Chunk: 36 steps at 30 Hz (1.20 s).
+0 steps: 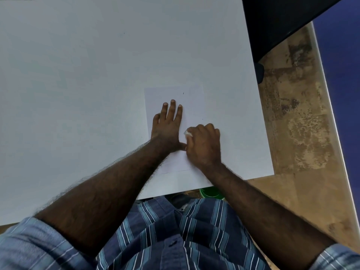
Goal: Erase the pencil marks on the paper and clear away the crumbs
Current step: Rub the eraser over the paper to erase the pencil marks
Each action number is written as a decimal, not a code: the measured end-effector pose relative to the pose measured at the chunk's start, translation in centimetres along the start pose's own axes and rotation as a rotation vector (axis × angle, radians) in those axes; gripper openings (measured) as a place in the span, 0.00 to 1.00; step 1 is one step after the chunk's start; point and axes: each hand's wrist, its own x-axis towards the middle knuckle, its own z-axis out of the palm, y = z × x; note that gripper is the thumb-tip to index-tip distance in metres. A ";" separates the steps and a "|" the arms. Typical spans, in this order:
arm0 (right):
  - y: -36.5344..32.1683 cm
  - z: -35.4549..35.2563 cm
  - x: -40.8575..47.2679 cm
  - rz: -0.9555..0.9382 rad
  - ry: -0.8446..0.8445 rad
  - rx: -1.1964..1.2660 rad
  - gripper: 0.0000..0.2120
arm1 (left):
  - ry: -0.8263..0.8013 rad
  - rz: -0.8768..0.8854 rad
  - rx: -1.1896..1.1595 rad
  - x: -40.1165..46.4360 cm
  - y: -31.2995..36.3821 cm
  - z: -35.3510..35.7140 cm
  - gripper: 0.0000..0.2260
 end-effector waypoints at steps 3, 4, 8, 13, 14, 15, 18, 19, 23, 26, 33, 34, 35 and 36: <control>0.8 -0.4 0.3 -0.021 0.004 -0.038 0.09 | -0.016 -0.004 0.011 -0.1 -0.1 0.0 0.65; 1.4 -0.6 0.9 0.030 0.029 -0.040 0.09 | -0.033 -0.004 0.015 -0.1 0.0 -0.2 0.66; 1.6 -0.9 1.7 0.169 0.100 -0.010 0.12 | -0.043 -0.003 0.018 -0.1 0.1 -0.4 0.66; 0.1 -0.3 -0.2 -0.037 -0.005 -0.009 0.09 | -0.003 -0.002 0.019 0.0 0.2 0.1 0.63; 0.7 -0.4 0.3 0.002 0.012 -0.016 0.09 | -0.014 -0.003 0.020 0.0 0.1 0.0 0.65; 1.4 -0.7 0.8 0.069 0.041 -0.015 0.08 | -0.030 -0.004 0.014 0.0 0.1 0.0 0.66; 2.3 -1.2 1.9 0.186 0.110 0.001 0.08 | -0.047 -0.003 0.010 0.0 0.1 -0.3 0.66; 1.9 -1.1 1.8 0.170 0.099 -0.001 0.08 | -0.042 -0.002 0.011 0.0 0.1 -0.2 0.66; -0.4 -0.6 -0.2 -0.071 -0.009 -0.014 0.08 | 0.007 -0.006 0.010 0.0 0.2 0.2 0.63; 0.6 -0.9 1.1 -0.075 0.030 -0.069 0.09 | -0.022 -0.005 0.017 0.0 0.2 0.0 0.65; 0.5 -1.1 2.6 0.045 0.074 -0.034 0.09 | -0.029 -0.006 0.012 0.1 0.1 0.0 0.66; -0.2 -1.1 1.5 -0.022 0.030 -0.027 0.09 | -0.017 -0.009 0.015 0.2 0.2 0.1 0.66; -0.6 -1.1 0.5 -0.085 -0.008 -0.029 0.08 | -0.009 -0.010 0.018 0.2 0.2 0.2 0.65; -0.5 -1.0 0.1 -0.126 -0.030 -0.037 0.08 | -0.005 -0.009 0.021 0.1 0.2 0.2 0.64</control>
